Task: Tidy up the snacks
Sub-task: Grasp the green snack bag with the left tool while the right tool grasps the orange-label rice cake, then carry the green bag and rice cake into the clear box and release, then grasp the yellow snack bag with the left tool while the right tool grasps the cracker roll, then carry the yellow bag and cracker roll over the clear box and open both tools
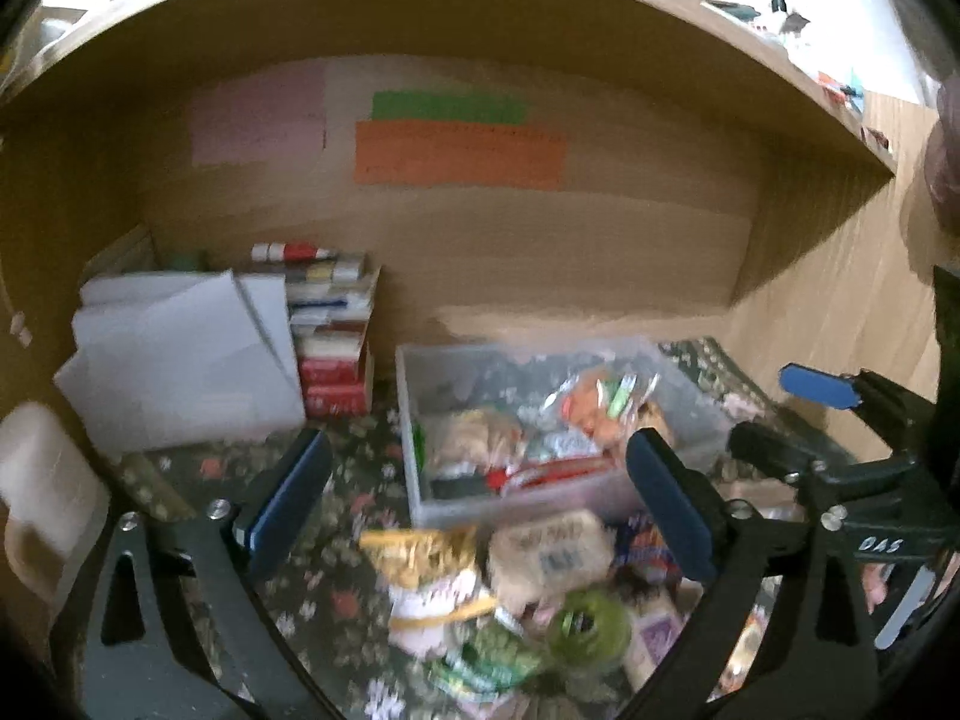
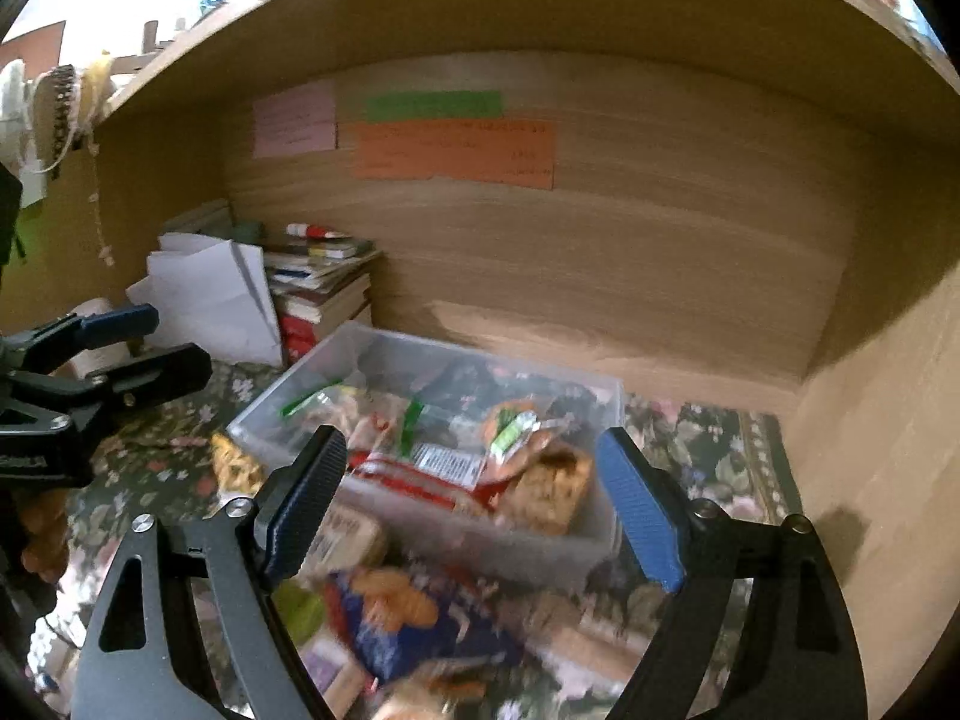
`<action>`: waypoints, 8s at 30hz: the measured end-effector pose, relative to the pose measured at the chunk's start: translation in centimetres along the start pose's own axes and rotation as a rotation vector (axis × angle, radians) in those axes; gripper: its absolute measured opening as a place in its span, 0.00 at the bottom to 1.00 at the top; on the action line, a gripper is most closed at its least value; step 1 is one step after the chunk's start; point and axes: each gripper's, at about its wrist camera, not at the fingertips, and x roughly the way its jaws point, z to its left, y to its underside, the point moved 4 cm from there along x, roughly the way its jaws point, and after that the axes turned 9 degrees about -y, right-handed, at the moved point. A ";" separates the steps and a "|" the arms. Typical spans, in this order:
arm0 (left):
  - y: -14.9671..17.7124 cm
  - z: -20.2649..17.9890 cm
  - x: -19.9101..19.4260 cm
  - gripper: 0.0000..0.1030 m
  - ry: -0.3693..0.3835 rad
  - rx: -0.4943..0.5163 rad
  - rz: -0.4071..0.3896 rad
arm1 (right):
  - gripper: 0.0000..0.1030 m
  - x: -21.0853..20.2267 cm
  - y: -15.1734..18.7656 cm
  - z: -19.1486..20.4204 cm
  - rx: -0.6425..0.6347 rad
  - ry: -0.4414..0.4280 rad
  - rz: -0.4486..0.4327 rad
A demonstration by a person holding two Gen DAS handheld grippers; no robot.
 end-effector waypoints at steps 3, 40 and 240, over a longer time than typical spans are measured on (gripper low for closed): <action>1.8 0.4 -0.2 0.97 -0.004 0.008 0.035 | 0.81 -0.9 1.7 0.2 0.011 -0.005 0.021; 12.5 -0.4 4.7 0.75 0.054 0.057 0.270 | 0.33 1.0 12.6 0.3 0.136 -0.037 0.255; -2.1 -1.3 7.2 0.13 0.035 -0.013 0.033 | 0.31 6.4 -0.7 -8.0 0.142 0.071 0.053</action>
